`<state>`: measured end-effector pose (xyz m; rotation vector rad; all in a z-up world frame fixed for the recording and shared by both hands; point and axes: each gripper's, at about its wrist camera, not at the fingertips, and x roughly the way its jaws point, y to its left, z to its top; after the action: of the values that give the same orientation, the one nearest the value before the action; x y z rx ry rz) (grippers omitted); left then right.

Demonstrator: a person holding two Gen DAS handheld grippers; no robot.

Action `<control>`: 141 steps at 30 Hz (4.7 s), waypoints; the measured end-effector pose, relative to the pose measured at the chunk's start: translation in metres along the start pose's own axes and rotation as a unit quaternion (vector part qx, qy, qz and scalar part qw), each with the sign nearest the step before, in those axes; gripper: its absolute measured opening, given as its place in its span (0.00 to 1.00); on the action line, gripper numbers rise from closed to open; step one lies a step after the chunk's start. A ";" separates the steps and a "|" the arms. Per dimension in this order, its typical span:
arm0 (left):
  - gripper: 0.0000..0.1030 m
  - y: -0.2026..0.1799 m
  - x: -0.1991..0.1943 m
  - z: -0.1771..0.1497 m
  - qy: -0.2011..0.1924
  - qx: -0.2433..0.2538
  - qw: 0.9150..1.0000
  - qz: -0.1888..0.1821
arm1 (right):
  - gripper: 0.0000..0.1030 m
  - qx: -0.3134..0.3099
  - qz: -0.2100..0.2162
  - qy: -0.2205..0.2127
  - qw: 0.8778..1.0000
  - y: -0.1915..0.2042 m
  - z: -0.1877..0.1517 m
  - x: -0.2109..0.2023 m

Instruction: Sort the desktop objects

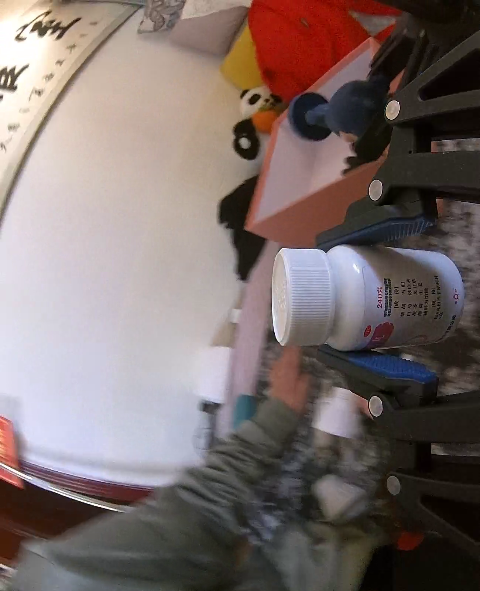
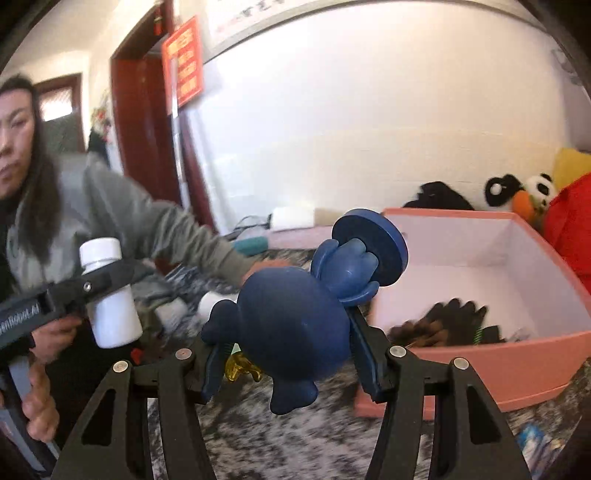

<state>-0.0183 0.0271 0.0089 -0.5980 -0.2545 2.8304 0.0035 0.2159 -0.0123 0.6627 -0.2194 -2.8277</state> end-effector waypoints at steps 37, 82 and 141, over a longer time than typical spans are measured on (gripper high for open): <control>0.91 -0.122 0.093 0.024 0.002 0.071 0.994 -0.080 | 0.95 0.084 -0.138 -0.088 0.983 -0.154 0.032 -0.041; 0.99 0.099 0.197 -0.107 0.225 -0.028 0.972 0.063 | 0.92 -0.108 0.035 0.241 0.964 0.016 -0.089 0.210; 0.89 -0.038 0.123 0.011 0.012 -0.005 0.994 -0.109 | 0.57 0.023 -0.186 0.017 0.982 -0.101 0.036 0.041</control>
<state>-0.1244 0.0948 -0.0187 -0.5682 -0.3108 2.6131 -0.0673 0.3058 -0.0175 0.8382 -0.1699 -3.1706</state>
